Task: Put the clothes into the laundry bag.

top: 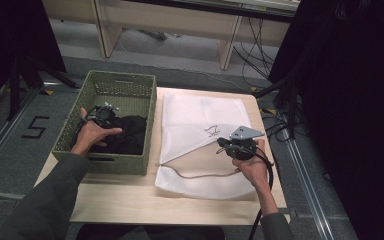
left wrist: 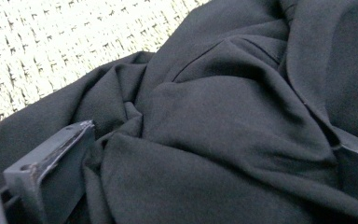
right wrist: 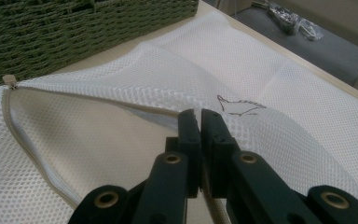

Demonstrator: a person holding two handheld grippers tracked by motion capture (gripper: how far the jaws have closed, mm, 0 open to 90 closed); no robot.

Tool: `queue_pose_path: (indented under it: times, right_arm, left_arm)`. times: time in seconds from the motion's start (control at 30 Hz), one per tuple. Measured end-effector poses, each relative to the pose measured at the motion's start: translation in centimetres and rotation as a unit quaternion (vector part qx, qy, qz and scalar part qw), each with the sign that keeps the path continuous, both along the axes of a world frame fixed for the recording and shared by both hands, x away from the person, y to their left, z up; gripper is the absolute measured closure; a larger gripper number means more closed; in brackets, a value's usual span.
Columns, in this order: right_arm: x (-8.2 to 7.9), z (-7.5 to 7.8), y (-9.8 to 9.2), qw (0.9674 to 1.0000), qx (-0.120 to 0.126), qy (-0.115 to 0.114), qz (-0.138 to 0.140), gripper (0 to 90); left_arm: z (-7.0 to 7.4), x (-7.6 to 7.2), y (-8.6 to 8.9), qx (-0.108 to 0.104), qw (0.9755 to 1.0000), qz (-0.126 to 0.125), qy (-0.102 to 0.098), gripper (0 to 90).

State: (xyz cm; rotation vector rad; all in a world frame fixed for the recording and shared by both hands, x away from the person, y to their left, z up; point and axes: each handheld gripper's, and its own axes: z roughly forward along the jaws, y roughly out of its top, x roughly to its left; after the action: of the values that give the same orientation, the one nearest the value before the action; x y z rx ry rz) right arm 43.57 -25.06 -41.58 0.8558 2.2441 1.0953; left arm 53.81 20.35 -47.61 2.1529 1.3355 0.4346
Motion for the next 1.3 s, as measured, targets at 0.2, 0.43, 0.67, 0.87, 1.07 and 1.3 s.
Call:
queue_pose_path:
  times: [0.2, 0.43, 0.67, 0.87, 1.07, 1.3]
  right_arm:
    - [0.0, 0.0, -0.1, 0.9999, -0.012, 0.007, 0.008, 87.9]
    - [0.0, 0.0, 0.0, 0.9999, -0.011, 0.008, 0.007, 87.8]
    - [0.1, 0.0, 0.0, 0.9999, -0.013, 0.004, 0.009, 87.8]
    - [0.0, 0.1, 0.0, 0.9999, -0.010, 0.008, 0.002, 87.8]
    - [0.0, 0.0, 0.0, 1.0000, -0.003, 0.003, 0.000, 87.7]
    - [-0.1, 0.0, 0.2, 1.0000, -0.006, 0.003, 0.003, 87.7]
  left_arm:
    - [-0.5, 0.3, 0.1, 0.010, 0.9997, 0.022, -0.003, 0.0]
    - [-1.0, 0.2, 0.3, -0.005, 0.9996, 0.021, 0.020, 0.0]
    - [-1.3, 0.1, 0.2, -0.010, 0.9996, 0.014, 0.023, 0.0]
    - [-1.5, 0.2, 0.1, -0.015, 0.9994, 0.022, 0.021, 0.0]
    - [-1.5, 0.2, -0.1, -0.020, 0.9989, 0.024, 0.037, 8.7]
    - [-1.1, 0.0, -0.4, -0.019, 0.9995, 0.015, 0.022, 39.2]
